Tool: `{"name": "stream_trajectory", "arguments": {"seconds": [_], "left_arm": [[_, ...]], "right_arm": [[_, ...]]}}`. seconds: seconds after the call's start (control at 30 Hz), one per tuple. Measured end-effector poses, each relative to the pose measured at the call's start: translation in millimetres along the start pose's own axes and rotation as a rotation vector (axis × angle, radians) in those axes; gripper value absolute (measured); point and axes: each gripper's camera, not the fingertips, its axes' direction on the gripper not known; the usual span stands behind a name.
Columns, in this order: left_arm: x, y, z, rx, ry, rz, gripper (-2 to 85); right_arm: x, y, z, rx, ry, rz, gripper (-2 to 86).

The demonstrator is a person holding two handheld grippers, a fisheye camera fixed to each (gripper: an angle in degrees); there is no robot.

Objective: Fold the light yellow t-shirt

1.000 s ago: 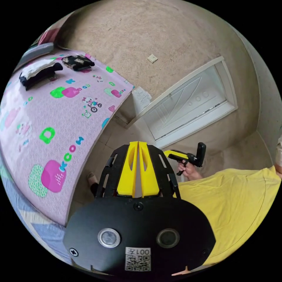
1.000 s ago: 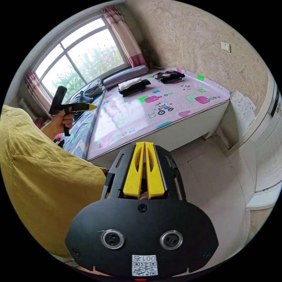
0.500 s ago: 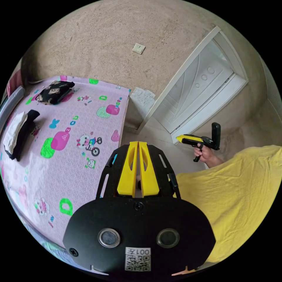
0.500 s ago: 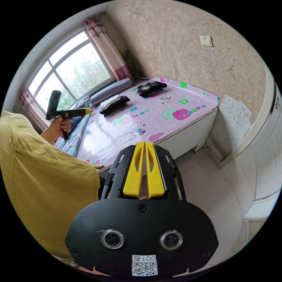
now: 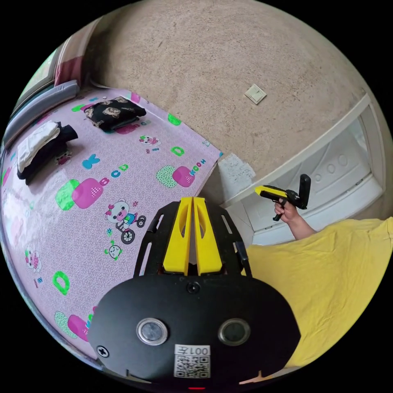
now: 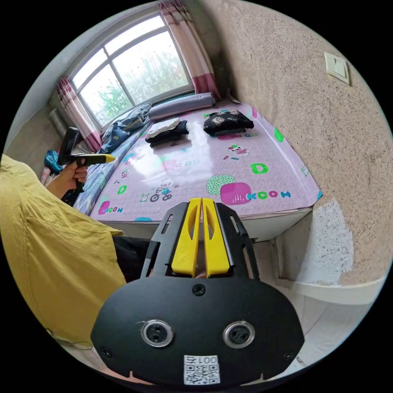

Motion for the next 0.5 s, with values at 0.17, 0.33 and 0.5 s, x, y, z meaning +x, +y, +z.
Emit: {"name": "stream_trajectory", "arguments": {"seconds": [0.17,0.33,0.5], "left_arm": [[-52,47,17,0.026,-0.094,-0.05,-1.2],[-133,78,30,0.1,-0.067,-0.104,-1.3],[-197,97,38,0.16,-0.04,-0.162,-1.2]], "right_arm": [[6,-56,42,0.035,-0.076,-0.053,0.3],[-26,-116,69,0.049,-0.125,-0.169,0.3],[-38,-163,95,-0.011,-0.133,-0.301,0.3]]}}
